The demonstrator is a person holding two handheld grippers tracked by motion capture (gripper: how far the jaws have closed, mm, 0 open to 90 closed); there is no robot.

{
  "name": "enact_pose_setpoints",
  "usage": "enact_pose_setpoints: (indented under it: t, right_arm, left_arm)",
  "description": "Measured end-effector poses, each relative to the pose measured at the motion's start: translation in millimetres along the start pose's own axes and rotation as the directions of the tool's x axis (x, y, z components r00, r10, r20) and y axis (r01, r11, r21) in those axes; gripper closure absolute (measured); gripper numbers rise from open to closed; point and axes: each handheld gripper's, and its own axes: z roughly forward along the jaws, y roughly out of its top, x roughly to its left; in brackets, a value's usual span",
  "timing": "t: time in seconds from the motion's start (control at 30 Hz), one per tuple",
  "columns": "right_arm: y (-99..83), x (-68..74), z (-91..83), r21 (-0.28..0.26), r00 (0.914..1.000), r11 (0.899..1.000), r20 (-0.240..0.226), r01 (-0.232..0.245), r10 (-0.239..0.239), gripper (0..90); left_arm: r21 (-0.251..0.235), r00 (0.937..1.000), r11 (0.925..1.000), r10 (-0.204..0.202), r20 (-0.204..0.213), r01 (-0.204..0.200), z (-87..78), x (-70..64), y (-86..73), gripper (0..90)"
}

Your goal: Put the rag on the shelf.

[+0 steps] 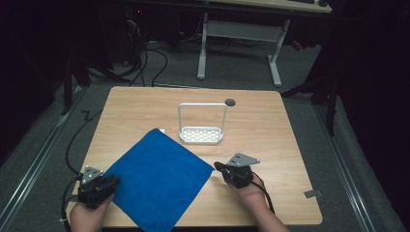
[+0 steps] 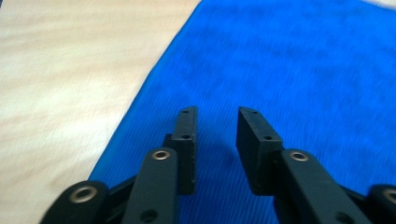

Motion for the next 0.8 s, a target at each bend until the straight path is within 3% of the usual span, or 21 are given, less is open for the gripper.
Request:
enact_pose_setpoints:
  t: [0.1, 0.2, 0.4, 0.67, 0.8]
  right_arm:
    - [5.2, 5.0, 19.5, 0.047, 0.9992, 0.999, -0.032, 0.025, -0.024, 90.0]
    - [7.9, 9.5, 31.1, 0.081, 0.9982, 0.996, -0.044, 0.043, -0.04, 90.0]
    - [8.4, 10.7, 45.0, 0.135, 0.9977, 0.989, -0.042, 0.057, -0.052, 90.0]
    - [1.5, 16.1, 37.9, 0.151, 0.9969, 0.986, -0.05, 0.068, -0.061, 90.0]
    - [-11.8, 24.4, 20.5, 0.141, 0.9962, 0.989, -0.078, 0.049, -0.039, 90.0]
  left_arm:
    - [0.035, 0.9996, 0.9993, -0.01, -0.025, 0.01, -5.2, 4.5, -10.7, 74.0]
    - [0.028, 0.9993, 0.9993, -0.023, -0.03, 0.024, -7.8, 7.8, -15.3, 75.8]
    - [0.03, 0.9992, 0.9995, -0.013, -0.038, 0.015, -10.2, 7.7, -17.3, 76.6]
    - [0.041, 0.999, 0.9991, -0.012, -0.044, 0.014, -6.1, 9.7, -12.1, 77.5]
    - [0.052, 0.9979, 0.9983, -0.023, -0.061, 0.026, 7.7, 16.5, 2.6, 78.8]
